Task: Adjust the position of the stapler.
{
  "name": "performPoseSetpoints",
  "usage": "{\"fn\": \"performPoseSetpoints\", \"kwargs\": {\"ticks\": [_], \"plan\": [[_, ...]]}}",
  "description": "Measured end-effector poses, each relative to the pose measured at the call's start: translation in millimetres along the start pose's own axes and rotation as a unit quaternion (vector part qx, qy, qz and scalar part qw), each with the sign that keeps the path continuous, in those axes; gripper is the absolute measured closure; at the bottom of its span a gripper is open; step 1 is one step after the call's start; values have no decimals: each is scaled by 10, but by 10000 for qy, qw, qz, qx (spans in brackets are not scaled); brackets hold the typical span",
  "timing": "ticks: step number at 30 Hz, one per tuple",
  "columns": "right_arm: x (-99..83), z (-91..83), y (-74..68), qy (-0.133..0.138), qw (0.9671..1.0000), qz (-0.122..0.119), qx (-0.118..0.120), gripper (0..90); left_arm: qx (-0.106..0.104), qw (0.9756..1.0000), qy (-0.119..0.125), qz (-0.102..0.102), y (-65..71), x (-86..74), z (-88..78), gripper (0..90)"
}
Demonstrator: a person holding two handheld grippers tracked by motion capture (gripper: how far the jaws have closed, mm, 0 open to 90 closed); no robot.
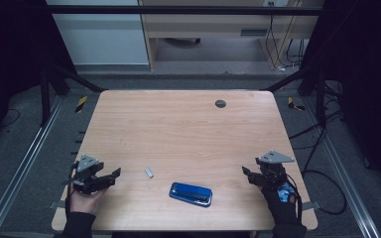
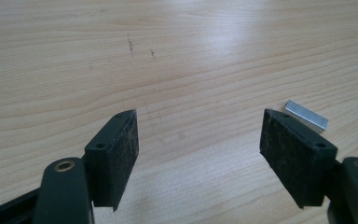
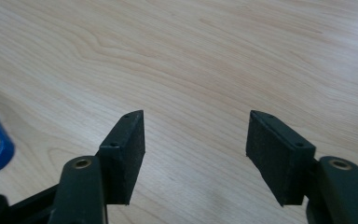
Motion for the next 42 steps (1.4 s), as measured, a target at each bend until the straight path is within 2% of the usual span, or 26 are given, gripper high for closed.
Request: {"fn": "performPoseSetpoints", "kwargs": {"ticks": [3, 4, 5, 6, 8, 10, 15, 17, 23, 28, 37, 42], "plan": [[10, 9, -29, -101, 9999, -46, 127, 393, 50, 9998, -131, 115, -39, -50, -7, 279], [15, 10, -34, -130, 9998, -56, 168, 395, 50, 9998, -131, 115, -39, -50, -7, 279], [19, 12, -36, -133, 9997, -113, 168, 397, 60, 9996, -246, 110, -59, -91, 12, 279], [33, 5, -52, -150, 9997, -64, 198, 396, 54, 9995, -276, 104, -62, -98, 18, 279], [59, 8, -64, -166, 9995, -114, 239, 395, 48, 9996, -274, 107, -58, -95, 20, 279], [85, 16, -76, -183, 9994, -117, 284, 392, 29, 9995, -201, 234, -16, -73, 19, 277], [164, -1, -98, -173, 9990, -206, 349, 392, 5, 9988, -265, 406, 37, -94, 62, 269], [208, -18, -105, -167, 9989, -177, 407, 393, 32, 9988, -298, 396, 39, -98, 77, 266], [330, -57, -140, -118, 9977, -315, 592, 404, 33, 9988, -322, 371, 23, -103, 76, 266], [475, -51, -213, -164, 9952, -514, 814, 406, 46, 9987, -346, 384, 23, -103, 83, 266], [658, 5, -307, -221, 9923, -735, 969, 411, 87, 9983, -389, 419, 11, -103, 96, 266], [821, 35, -412, -314, 9890, -933, 1102, 408, 87, 9984, -384, 415, 15, -103, 104, 266]]}}
Point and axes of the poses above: each handheld gripper's, and its own axes: z roughly forward along the jaws, x roughly out of its top, y roughly to its right, the point moved 4 cm from there along z, roughly forward along the jaws, and after that the axes turned 11 degrees about -z, right-handed, at the moved point
